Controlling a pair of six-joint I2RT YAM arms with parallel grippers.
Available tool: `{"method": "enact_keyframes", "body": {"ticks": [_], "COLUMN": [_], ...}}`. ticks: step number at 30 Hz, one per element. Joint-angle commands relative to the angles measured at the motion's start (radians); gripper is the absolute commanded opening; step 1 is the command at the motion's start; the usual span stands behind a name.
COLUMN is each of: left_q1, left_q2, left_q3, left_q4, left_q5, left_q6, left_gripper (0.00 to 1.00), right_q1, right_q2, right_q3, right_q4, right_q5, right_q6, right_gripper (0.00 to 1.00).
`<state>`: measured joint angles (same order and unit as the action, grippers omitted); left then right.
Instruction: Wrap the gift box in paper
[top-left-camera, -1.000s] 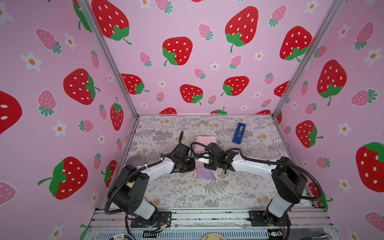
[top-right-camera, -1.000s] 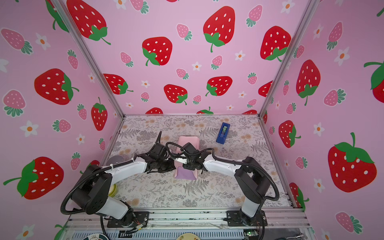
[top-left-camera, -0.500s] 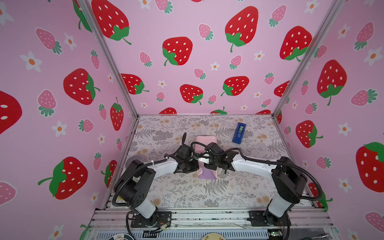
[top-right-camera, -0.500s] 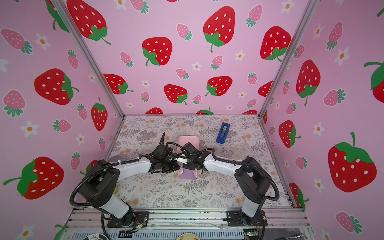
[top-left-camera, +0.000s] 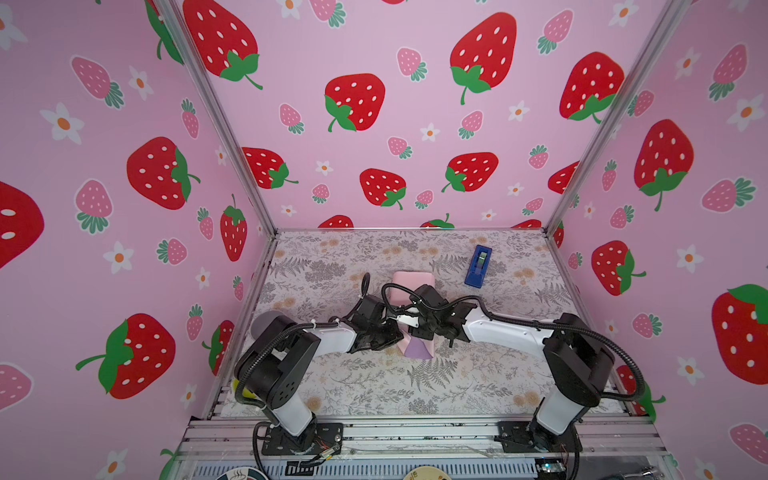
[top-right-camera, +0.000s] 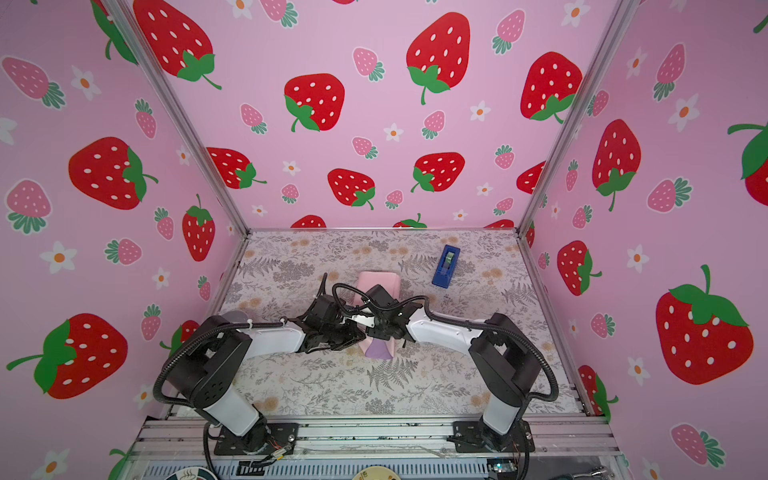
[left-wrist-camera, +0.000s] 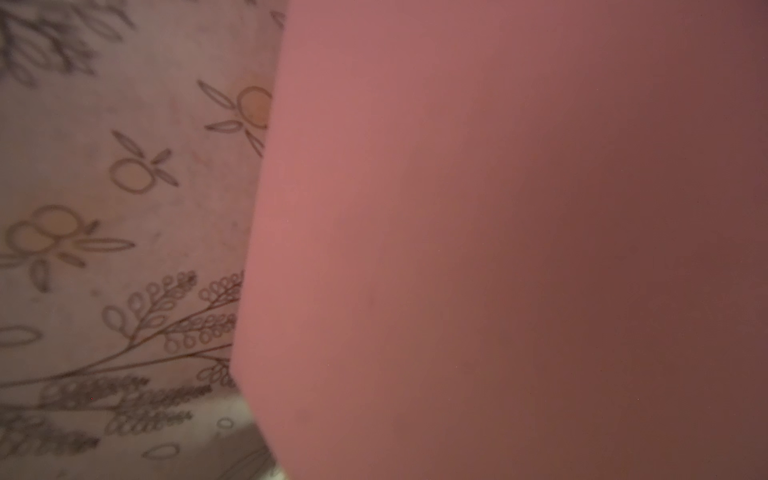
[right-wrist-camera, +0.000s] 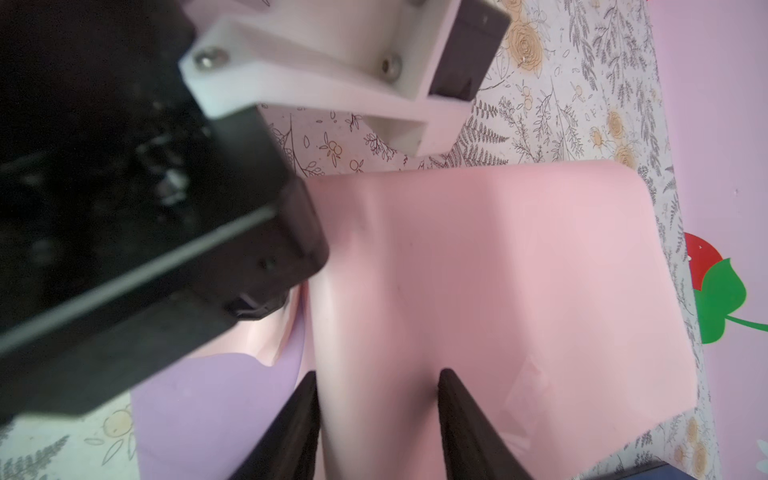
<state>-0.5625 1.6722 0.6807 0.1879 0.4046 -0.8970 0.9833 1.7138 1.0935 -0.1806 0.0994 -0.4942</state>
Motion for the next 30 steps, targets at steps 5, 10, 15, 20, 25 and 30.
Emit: {"method": "enact_keyframes", "body": {"ticks": [5,10,15,20,25,30], "left_q1": [-0.007,-0.007,-0.006,-0.007,-0.007,-0.007], "left_q2": [0.043,0.038,0.049,0.055,0.060,0.070], "left_q3": [-0.020,-0.029,-0.027,-0.023,-0.018,-0.012], "left_q4": [0.127,0.137,0.131,0.122,0.100,0.099], "left_q5": [0.013,0.009,0.011,0.011,0.008,0.014], "left_q6": [-0.077,-0.087,-0.089,-0.088,-0.083,-0.078], "left_gripper": [0.10,0.10,0.10,0.11,0.10,0.10], "right_q1": [0.000,0.000,-0.001,-0.024,-0.132,-0.167], "right_q2": [-0.010,-0.025,-0.123,-0.267,-0.366,-0.367], "right_q3": [0.017,0.027,0.026,-0.072,-0.212,-0.371], "right_q4": [-0.020,-0.032,-0.044,-0.003,-0.046,0.087], "right_q5": [-0.032,-0.035,-0.040,0.114,0.083,-0.099], "right_q6": [0.010,0.023,0.121,0.474,0.920,1.072], "right_gripper": [0.48,0.47,0.48,0.39,0.28,0.22]}}
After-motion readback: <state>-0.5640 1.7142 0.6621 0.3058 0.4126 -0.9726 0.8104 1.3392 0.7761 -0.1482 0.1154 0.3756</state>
